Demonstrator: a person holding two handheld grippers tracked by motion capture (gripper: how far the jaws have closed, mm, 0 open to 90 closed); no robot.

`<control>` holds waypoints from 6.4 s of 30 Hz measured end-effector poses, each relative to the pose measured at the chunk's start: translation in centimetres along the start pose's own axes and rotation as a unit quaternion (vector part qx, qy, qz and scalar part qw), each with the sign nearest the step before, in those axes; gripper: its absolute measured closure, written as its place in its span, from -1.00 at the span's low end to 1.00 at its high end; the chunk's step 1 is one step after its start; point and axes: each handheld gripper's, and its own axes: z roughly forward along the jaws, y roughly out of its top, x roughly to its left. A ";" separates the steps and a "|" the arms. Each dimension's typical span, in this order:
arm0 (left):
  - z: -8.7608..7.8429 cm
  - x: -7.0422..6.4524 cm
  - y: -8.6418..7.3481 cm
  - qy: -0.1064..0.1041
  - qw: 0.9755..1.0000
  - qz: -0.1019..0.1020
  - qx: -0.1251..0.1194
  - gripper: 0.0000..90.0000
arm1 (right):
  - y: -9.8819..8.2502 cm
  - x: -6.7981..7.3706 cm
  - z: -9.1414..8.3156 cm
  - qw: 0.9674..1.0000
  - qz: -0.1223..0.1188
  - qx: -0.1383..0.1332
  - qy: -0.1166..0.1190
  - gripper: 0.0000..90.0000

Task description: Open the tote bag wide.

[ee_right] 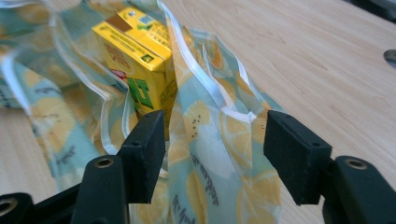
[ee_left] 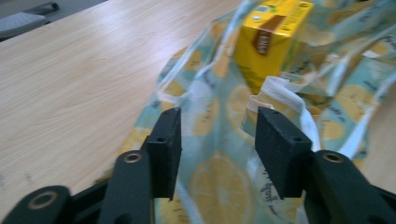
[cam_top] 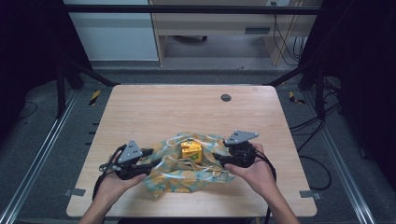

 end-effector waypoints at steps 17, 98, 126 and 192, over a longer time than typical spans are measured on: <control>0.5 -2.5 -2.9 0.028 0.996 -0.010 0.082 -0.35 | -0.3 -0.1 2.5 0.999 -0.010 0.049 -0.018 0.29; 0.5 -0.3 -5.1 0.066 0.992 0.008 0.110 0.56 | -1.2 -6.7 4.9 0.997 0.059 -0.009 -0.052 0.13; 0.3 1.6 1.2 0.057 0.998 0.006 0.031 -0.24 | -1.6 1.4 -1.2 1.000 -0.013 -0.019 0.014 -0.55; 8.2 7.4 -0.3 0.058 0.988 -0.078 0.122 1.00 | -8.0 1.6 2.0 0.993 -0.035 0.099 0.060 1.00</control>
